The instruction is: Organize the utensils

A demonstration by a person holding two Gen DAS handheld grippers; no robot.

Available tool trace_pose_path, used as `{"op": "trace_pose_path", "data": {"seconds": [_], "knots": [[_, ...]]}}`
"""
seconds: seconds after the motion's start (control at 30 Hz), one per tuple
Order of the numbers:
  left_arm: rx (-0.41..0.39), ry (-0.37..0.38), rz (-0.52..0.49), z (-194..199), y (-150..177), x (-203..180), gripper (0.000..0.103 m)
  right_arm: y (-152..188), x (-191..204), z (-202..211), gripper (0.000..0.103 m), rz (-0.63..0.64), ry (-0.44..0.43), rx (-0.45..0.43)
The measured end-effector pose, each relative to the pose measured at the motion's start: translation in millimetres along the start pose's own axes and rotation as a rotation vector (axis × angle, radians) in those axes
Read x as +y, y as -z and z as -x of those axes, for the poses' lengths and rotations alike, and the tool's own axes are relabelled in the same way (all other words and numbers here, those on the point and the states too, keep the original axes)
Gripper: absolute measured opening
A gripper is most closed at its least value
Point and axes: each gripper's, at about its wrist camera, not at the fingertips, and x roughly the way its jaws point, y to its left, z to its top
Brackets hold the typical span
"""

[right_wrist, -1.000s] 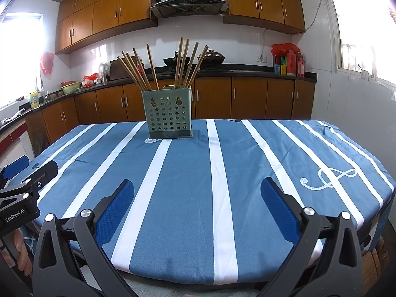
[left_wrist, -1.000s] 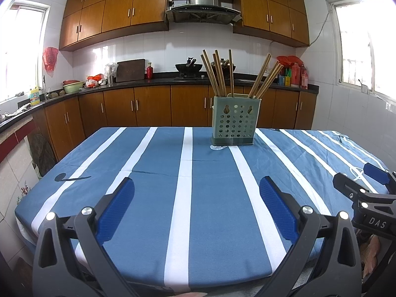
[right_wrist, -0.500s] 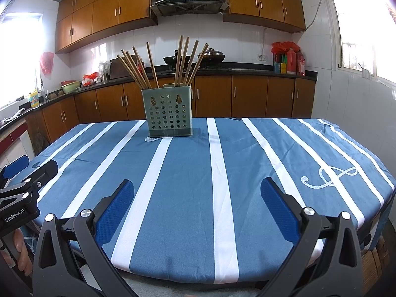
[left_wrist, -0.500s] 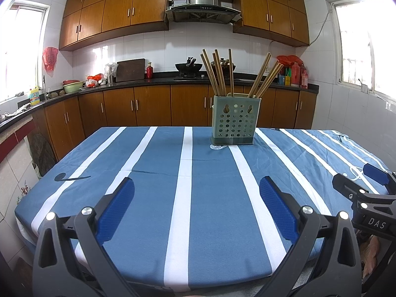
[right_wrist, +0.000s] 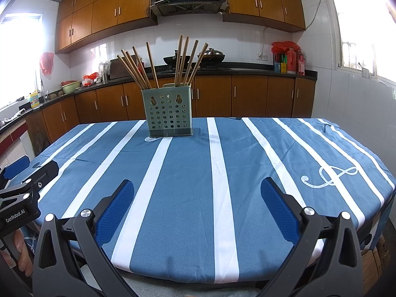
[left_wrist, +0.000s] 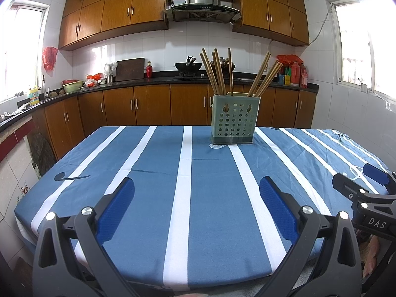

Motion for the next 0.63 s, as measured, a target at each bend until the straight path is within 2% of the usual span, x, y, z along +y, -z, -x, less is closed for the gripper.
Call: {"op": "trace_pose_path", "data": {"seconds": [0.63], "knots": [[0.006, 0.004, 0.000, -2.5, 0.4, 1.5, 0.099, -1.0, -0.1, 0.2, 0.101, 0.000, 0.000, 0.000]]}}
